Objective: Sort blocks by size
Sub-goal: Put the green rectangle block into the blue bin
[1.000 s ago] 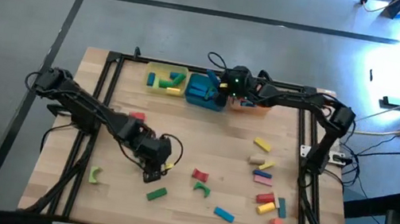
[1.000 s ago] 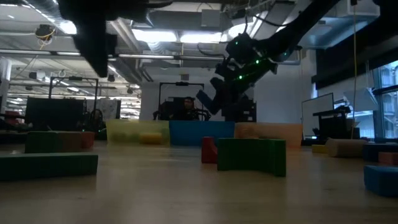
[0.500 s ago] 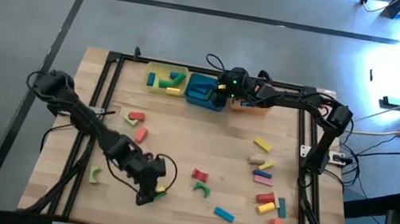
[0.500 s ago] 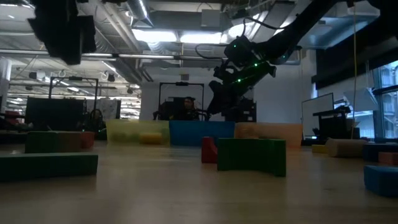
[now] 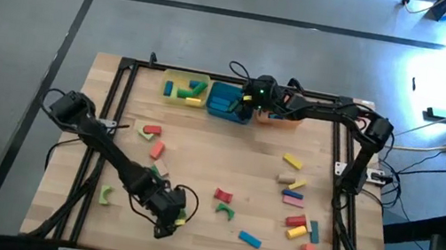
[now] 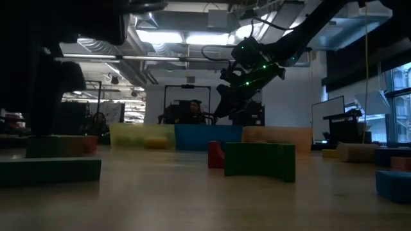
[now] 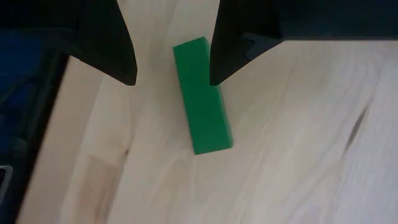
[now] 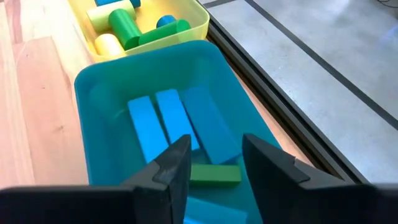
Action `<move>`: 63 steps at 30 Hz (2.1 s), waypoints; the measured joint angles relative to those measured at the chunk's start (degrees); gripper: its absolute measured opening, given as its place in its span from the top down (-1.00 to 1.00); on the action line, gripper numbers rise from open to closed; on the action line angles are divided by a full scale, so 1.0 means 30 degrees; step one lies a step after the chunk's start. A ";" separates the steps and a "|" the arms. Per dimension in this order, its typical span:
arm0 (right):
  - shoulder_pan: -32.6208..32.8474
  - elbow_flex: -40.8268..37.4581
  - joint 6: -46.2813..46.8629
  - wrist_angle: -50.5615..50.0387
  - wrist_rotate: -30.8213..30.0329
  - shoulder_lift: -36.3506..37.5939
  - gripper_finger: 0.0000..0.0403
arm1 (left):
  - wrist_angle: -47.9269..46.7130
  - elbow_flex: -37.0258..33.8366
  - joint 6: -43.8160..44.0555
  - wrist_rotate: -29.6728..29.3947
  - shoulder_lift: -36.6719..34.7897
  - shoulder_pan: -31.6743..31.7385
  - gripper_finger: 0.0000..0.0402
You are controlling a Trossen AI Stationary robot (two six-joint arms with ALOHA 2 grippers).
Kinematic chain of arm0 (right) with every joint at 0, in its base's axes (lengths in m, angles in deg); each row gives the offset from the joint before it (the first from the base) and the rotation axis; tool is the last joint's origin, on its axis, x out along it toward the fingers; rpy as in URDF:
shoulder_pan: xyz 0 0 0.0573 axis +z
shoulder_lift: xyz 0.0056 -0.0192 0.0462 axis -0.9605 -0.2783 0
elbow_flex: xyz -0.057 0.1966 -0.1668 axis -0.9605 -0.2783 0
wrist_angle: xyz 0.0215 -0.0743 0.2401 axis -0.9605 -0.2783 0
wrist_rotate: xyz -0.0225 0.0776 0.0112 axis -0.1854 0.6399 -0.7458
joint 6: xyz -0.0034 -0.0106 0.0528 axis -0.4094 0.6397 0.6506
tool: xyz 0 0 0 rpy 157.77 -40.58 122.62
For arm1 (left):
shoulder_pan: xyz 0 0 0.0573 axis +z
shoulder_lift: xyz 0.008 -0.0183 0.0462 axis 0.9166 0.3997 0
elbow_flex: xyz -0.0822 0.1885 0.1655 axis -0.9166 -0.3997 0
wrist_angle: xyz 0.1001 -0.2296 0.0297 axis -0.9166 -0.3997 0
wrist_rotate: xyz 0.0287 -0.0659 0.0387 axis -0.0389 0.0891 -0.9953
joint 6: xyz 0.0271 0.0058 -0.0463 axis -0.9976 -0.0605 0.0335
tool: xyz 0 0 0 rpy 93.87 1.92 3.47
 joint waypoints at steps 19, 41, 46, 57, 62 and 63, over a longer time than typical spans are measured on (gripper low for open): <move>0.0001 0.0000 -0.0007 -0.0255 0.0001 0.0015 0.27 | 0.0112 0.0000 0.0296 -0.0993 0.1709 -0.0095 0.09; 0.0016 -0.0007 0.0075 -0.1216 0.0402 0.1027 0.27 | -0.0599 0.0039 -0.2369 -0.2965 0.2087 0.0135 0.66; 0.0016 -0.0007 0.0103 -0.4089 0.1501 0.3747 0.27 | 0.0021 -0.0044 -0.3801 -0.3166 0.1640 0.1215 0.81; 0.0023 0.0000 0.0153 -1.1841 0.2362 1.1905 0.27 | 0.1591 -0.0022 -0.8277 -0.2275 0.0820 0.4998 0.97; 0.0023 0.0000 0.0587 -1.3659 0.2369 1.4461 0.27 | 0.1540 -0.0029 -0.8364 -0.0180 0.0820 0.5814 0.96; 0.0023 0.0000 0.0795 -1.3915 0.2369 1.4794 0.27 | 0.1543 -0.0029 -0.8411 0.0483 0.0820 0.5898 0.96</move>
